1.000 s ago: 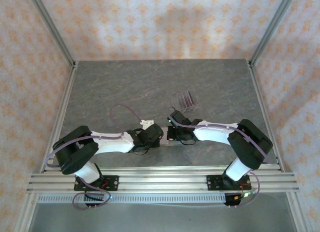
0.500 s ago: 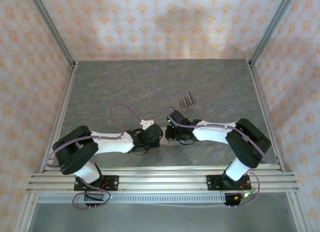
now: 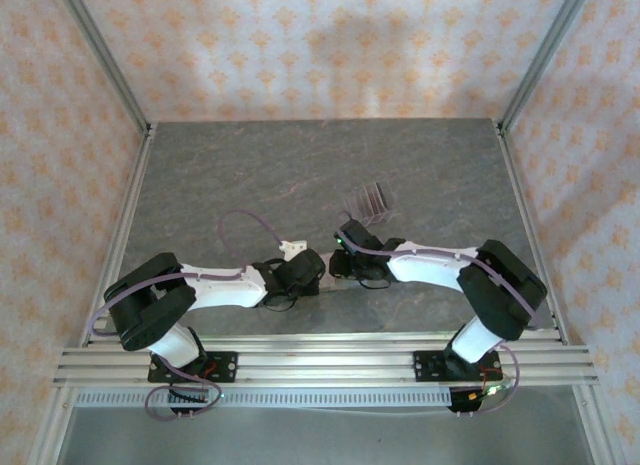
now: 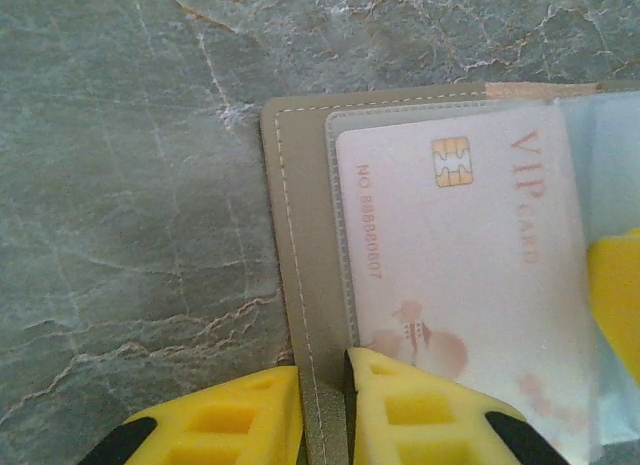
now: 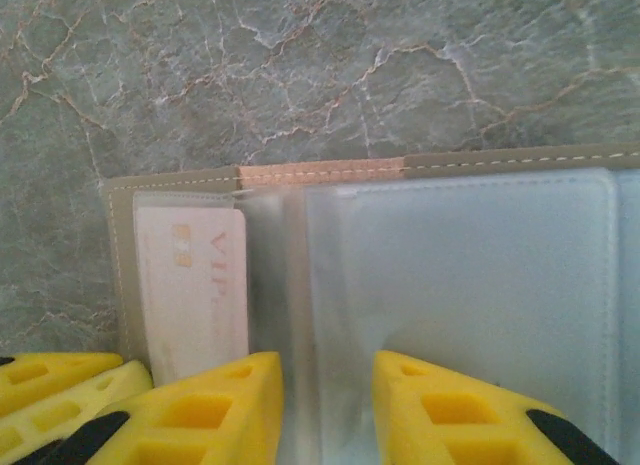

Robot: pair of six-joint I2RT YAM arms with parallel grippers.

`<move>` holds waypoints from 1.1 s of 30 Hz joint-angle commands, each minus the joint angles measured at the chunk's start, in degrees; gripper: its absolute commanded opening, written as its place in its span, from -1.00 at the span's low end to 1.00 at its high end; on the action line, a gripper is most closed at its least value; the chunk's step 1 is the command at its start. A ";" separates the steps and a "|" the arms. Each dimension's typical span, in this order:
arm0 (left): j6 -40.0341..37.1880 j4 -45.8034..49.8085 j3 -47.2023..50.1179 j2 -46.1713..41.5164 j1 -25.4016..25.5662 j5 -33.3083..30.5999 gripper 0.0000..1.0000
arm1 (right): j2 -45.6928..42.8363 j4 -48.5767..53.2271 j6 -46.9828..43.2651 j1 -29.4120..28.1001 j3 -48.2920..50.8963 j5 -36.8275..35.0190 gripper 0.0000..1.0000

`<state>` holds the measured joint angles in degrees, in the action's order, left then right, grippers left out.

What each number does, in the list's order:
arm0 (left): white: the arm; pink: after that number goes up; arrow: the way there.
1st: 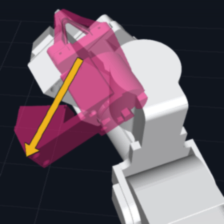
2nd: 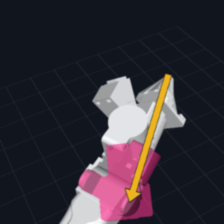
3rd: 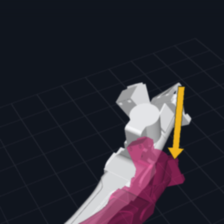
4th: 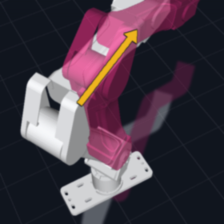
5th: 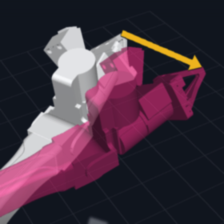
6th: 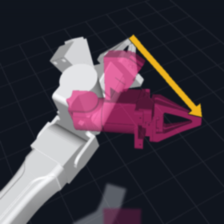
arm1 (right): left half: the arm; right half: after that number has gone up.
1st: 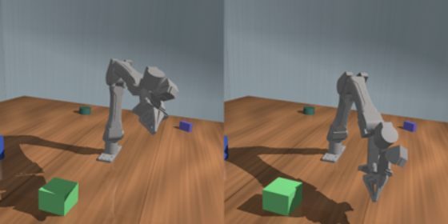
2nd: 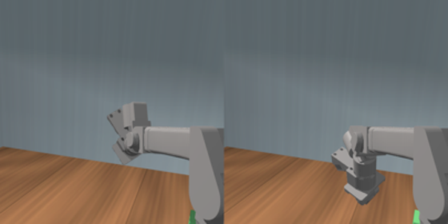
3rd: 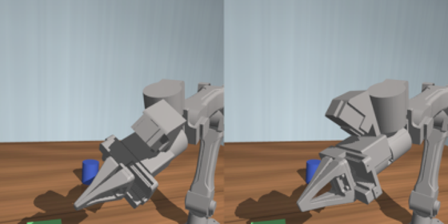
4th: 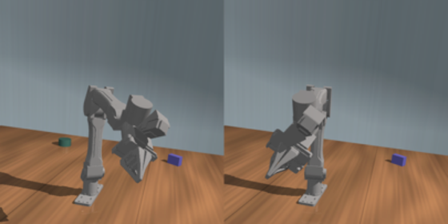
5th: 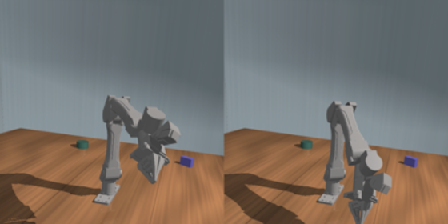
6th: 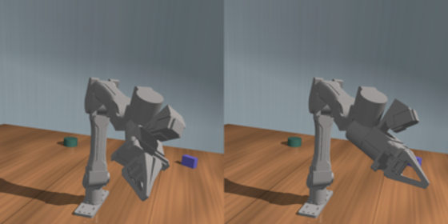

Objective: Put the credit cards into the card holder
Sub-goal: Insert the credit card into the card slot, then flip over the card slot in the card holder.

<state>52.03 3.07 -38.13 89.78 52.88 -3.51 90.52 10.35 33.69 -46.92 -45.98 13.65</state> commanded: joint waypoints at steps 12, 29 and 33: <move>0.02 -0.37 2.86 3.11 0.58 3.51 -0.60 | 0.74 15.88 -10.44 2.41 -9.95 -10.14 -0.33; 0.11 -0.26 2.66 3.46 0.64 3.44 -0.60 | 9.01 14.86 -11.60 1.68 -9.42 -13.50 -0.32; 0.13 -0.25 2.53 3.63 0.60 3.51 -0.60 | 9.84 12.95 -9.64 0.91 -7.20 -12.64 -0.37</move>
<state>52.03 2.26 -37.65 89.62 52.88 -3.51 97.82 23.27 22.52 -45.52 -55.55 2.28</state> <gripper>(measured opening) 0.200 0.322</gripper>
